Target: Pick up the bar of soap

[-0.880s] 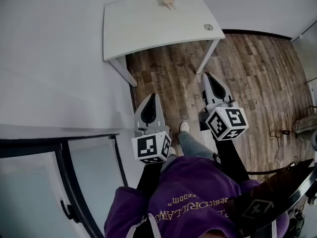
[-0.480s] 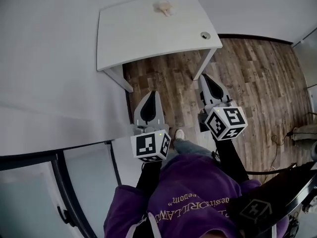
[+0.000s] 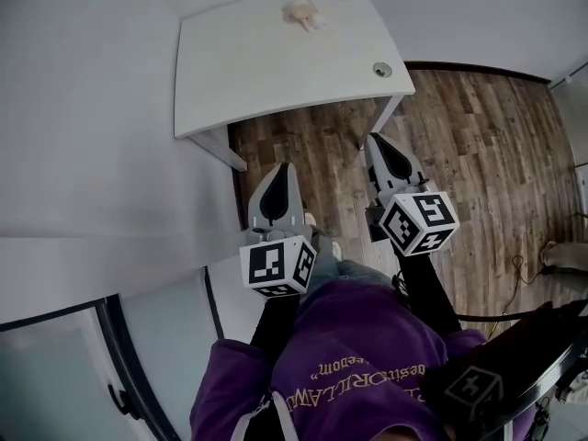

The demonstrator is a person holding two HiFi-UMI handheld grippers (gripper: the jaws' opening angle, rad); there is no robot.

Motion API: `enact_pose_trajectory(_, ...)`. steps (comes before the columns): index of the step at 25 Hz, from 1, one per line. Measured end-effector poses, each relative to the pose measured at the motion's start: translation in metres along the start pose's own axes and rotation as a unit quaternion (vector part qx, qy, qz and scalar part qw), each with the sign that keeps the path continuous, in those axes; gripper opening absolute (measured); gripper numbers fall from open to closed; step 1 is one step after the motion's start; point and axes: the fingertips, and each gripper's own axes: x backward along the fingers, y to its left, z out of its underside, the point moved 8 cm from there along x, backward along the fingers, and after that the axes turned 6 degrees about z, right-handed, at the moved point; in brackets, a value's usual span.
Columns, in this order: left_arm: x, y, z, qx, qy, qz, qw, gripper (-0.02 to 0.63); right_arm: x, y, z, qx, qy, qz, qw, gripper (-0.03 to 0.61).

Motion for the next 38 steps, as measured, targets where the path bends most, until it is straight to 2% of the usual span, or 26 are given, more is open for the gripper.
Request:
enact_pose_trajectory(10, -0.105, 0.044, 0.010, -0.002, -0.003, 0.047, 0.9989, 0.003, -0.091, -0.033, 0.011, -0.007, 0.000, 0.016, 1.000, 0.009)
enact_pose_trajectory(15, -0.123, 0.058, -0.012, -0.005, -0.003, 0.038, 0.9993, 0.004, -0.112, -0.025, -0.006, -0.006, -0.002, 0.022, 1.000, 0.009)
enact_pose_trajectory(20, -0.169, 0.092, -0.015, -0.001, 0.000, 0.036, 0.9993, 0.005, -0.164, -0.035, -0.008, -0.012, 0.001, 0.028, 1.000, 0.009)
enact_pose_trajectory(26, -0.180, 0.098, -0.035, 0.000, 0.001, 0.040, 0.9992, 0.004, -0.175, -0.032, -0.023, -0.024, -0.007, 0.040, 0.999, 0.009)
enact_pose_trajectory(33, -0.194, 0.101, -0.033, 0.000, 0.021, 0.040, 0.9990, 0.005, -0.180, -0.039, -0.031, -0.022, -0.010, 0.053, 0.998, 0.009)
enact_pose_trajectory(38, -0.266, 0.114, -0.021, 0.008, 0.036, 0.031, 0.9988, 0.005, -0.245, -0.082, -0.039, -0.021, 0.002, 0.042, 0.999, 0.009)
